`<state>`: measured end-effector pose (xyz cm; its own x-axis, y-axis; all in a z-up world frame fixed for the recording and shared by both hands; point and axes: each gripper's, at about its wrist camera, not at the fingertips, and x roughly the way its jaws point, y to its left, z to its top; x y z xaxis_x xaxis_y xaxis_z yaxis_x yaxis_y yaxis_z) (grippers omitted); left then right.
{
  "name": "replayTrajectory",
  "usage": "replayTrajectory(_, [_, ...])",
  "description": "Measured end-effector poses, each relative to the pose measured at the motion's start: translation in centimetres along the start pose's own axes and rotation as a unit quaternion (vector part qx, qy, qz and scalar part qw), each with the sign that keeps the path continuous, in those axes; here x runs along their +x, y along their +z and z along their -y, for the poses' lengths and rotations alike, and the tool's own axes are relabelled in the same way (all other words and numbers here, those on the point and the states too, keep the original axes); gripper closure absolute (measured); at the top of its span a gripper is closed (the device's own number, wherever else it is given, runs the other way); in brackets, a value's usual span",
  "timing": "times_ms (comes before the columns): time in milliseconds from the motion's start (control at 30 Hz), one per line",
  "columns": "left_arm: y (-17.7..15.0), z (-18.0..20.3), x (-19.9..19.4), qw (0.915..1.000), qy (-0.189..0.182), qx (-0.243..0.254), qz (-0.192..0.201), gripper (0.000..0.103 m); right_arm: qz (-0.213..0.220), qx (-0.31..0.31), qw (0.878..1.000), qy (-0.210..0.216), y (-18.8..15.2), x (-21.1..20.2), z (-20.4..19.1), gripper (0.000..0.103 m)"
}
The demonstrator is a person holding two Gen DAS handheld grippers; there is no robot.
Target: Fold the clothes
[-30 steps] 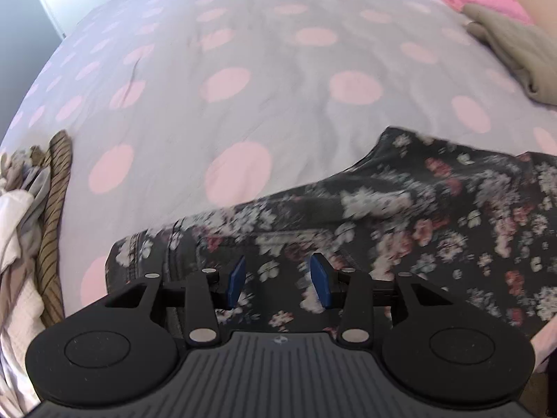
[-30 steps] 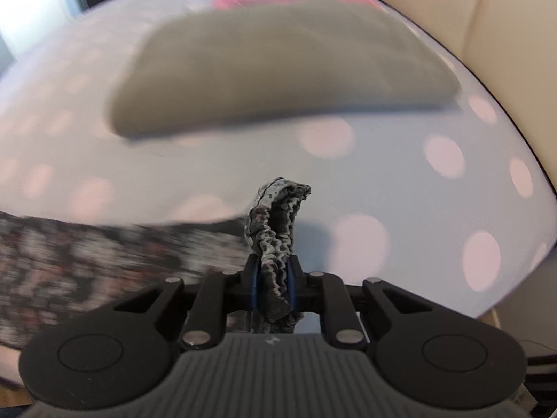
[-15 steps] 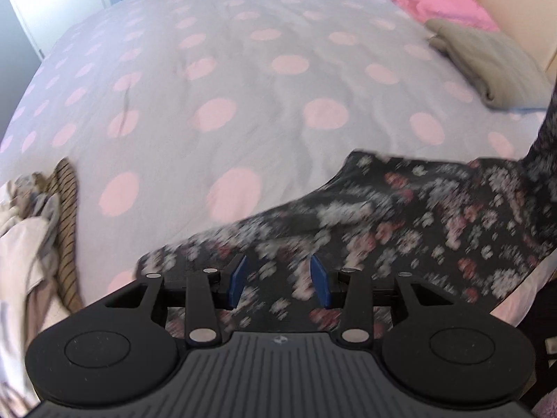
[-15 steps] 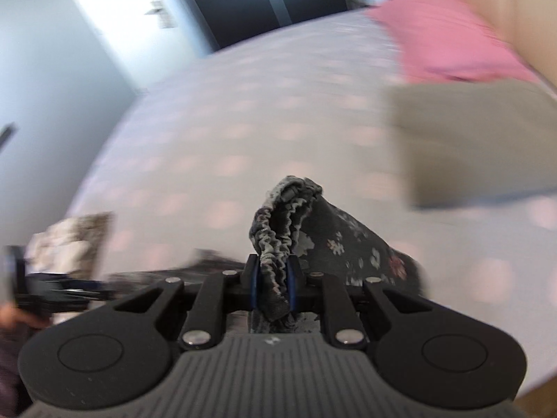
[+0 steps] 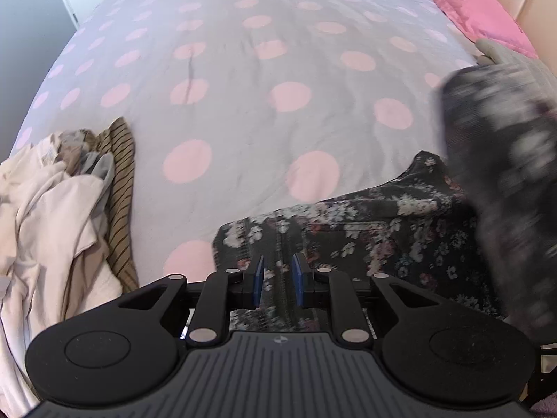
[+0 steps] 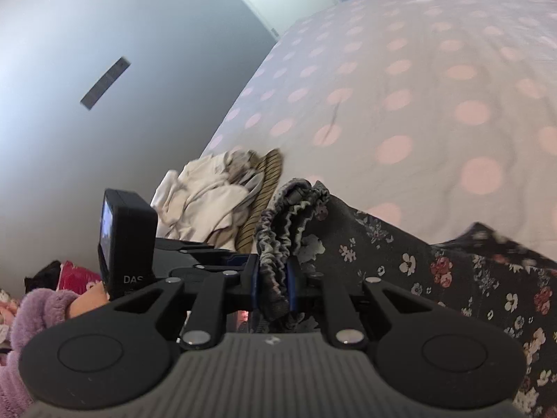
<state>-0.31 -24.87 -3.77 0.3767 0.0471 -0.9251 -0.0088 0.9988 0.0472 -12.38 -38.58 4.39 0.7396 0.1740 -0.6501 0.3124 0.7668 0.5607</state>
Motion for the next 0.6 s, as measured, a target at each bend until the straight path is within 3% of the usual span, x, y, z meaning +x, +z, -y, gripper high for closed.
replayTrajectory(133, [-0.5,-2.5,1.5,0.999,0.014,-0.038,-0.017,0.087,-0.031,-0.007,0.999,-0.011,-0.9,5.4,-1.1,0.085])
replayTrajectory(233, [-0.9,-4.3,2.7,0.9968,-0.009,-0.073,-0.031,0.087,-0.046,0.002,0.999,-0.012,-1.3,8.6,-0.1,0.084])
replayTrajectory(400, [-1.1,-5.1,3.9,0.9944,-0.02,-0.095,-0.04,0.087,-0.041,-0.005,0.999,-0.003,-1.5,9.0,0.5,0.068])
replayTrajectory(600, [-0.8,-4.5,3.8,0.9955,0.022,-0.087,-0.03,0.087,-0.012,-0.045,0.999,-0.012,-1.8,5.6,1.8,0.058])
